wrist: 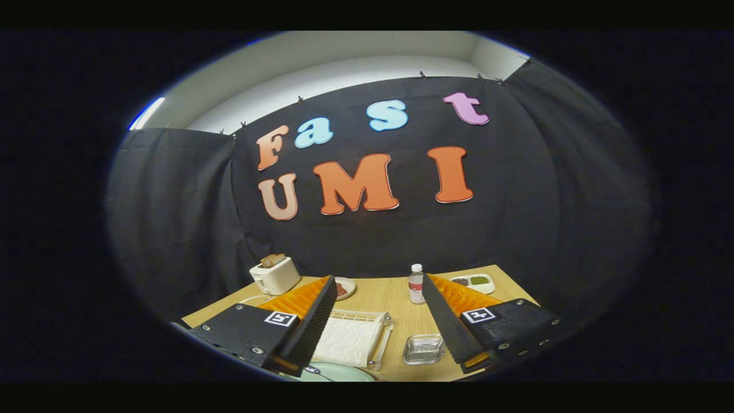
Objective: Take the plate from the dish rack, then take the spoon from the basket and place it into the plate.
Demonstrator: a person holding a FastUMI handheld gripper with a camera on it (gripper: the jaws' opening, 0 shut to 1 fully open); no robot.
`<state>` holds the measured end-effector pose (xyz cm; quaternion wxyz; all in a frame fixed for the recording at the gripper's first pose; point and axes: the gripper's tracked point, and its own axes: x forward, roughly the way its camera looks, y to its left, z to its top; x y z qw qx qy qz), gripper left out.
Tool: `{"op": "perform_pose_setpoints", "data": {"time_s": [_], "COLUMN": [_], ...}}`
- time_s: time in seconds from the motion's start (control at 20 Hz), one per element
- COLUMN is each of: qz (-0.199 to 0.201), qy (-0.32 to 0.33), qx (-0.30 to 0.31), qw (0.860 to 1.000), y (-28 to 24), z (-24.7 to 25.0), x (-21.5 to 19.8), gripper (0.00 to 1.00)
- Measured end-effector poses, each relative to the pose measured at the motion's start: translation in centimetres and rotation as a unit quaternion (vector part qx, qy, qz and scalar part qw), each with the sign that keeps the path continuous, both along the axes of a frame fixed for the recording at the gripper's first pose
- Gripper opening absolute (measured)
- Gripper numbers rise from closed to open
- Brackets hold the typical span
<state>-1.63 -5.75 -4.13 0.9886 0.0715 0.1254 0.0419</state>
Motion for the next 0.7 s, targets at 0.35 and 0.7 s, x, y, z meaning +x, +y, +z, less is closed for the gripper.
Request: {"op": "perform_pose_setpoints", "data": {"time_s": [0.35, 0.7], "qz": [0.005, 0.008], "qy": [-0.026, -0.072], "qx": [-0.014, -0.044], "qw": [1.000, 0.996], "y": [-0.7, -0.1], "z": [2.4, 5.8], "x": [0.7, 1.7], "gripper": [0.89, 0.89]}}
